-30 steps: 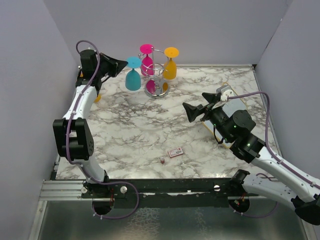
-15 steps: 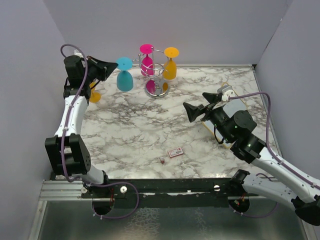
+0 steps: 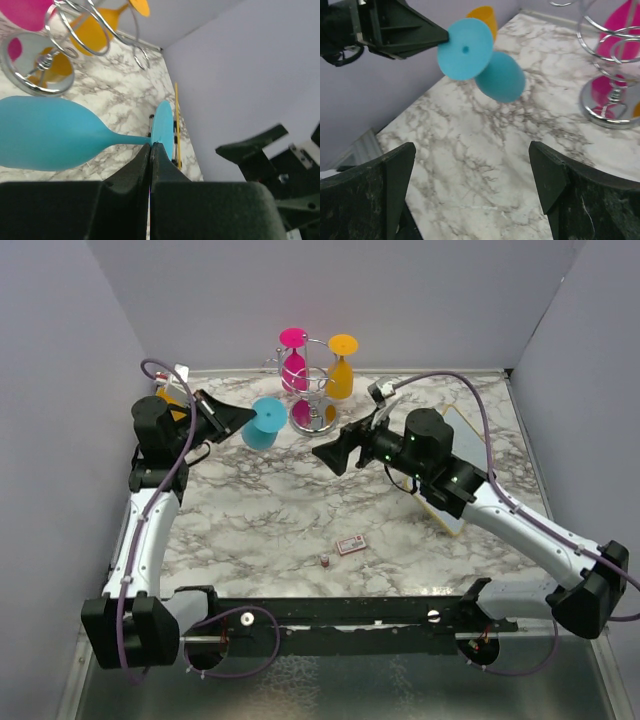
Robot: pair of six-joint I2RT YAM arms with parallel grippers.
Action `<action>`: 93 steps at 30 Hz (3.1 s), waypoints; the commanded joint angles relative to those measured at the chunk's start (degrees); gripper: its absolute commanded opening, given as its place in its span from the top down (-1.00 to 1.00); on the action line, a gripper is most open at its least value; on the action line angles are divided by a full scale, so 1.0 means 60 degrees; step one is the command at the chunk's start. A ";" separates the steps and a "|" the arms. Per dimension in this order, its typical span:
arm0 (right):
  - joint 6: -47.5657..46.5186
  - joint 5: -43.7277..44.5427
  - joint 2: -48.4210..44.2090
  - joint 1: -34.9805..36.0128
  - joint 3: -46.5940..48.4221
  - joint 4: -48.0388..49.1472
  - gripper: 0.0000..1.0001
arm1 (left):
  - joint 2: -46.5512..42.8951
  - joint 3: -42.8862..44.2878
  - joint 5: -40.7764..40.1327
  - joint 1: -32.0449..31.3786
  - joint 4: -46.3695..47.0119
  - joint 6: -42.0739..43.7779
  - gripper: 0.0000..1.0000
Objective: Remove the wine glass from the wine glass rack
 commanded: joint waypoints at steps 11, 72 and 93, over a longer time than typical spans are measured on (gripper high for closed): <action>0.5387 -0.7507 0.2094 -0.1928 -0.0361 0.4839 -0.47 | -0.1520 -0.0879 0.1242 -0.1747 0.0495 0.1395 1.00; -1.3693 -0.9474 -0.3389 -0.1912 -0.5464 0.2114 0.98 | -0.1270 0.0830 0.1485 -0.3030 -0.1652 0.2994 -0.75; -1.9026 -0.5637 -0.2927 -0.0673 -0.6487 0.2086 0.98 | 0.0310 0.2737 0.0787 -0.3906 -0.5767 0.3987 -0.52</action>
